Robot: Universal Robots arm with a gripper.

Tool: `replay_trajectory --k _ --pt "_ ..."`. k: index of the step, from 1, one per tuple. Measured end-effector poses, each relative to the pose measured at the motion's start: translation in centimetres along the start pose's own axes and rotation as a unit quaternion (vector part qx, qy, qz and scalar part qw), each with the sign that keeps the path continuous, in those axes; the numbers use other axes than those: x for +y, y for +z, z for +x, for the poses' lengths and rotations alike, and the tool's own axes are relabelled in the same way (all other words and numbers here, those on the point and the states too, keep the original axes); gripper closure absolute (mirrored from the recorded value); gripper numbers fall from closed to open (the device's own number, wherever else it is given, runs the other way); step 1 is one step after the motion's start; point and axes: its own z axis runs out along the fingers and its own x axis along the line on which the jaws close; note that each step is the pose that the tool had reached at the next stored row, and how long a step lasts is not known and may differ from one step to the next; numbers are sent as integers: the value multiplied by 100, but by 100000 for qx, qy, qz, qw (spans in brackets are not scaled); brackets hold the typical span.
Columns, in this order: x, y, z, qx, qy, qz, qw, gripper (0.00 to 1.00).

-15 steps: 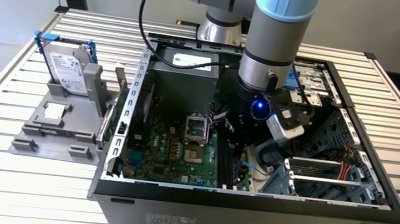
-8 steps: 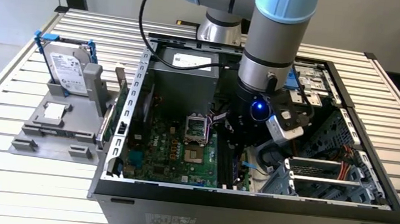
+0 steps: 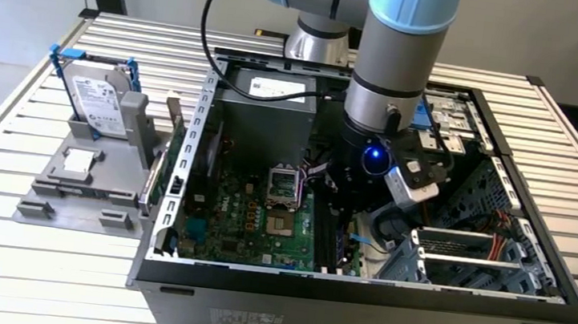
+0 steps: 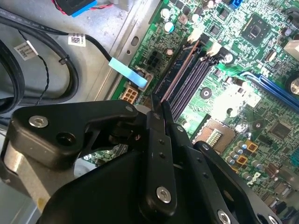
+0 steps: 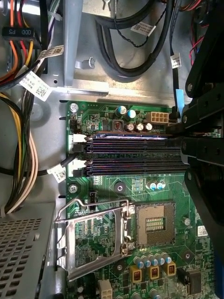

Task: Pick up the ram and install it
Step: 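Insert the ram into the slot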

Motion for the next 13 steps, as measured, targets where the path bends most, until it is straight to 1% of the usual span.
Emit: replay_trajectory --k 6,7,8,10,13 --pt "-9 -8 -1 -83 -494 13 99999 100" --pt "-9 -9 -1 -71 -557 115 99998 100" --pt "-10 -9 -1 -39 -614 289 99998 100" --pt "-7 -10 0 -5 -770 788 99994 100" --pt "-3 -10 1 -32 -1048 1247 99987 100"
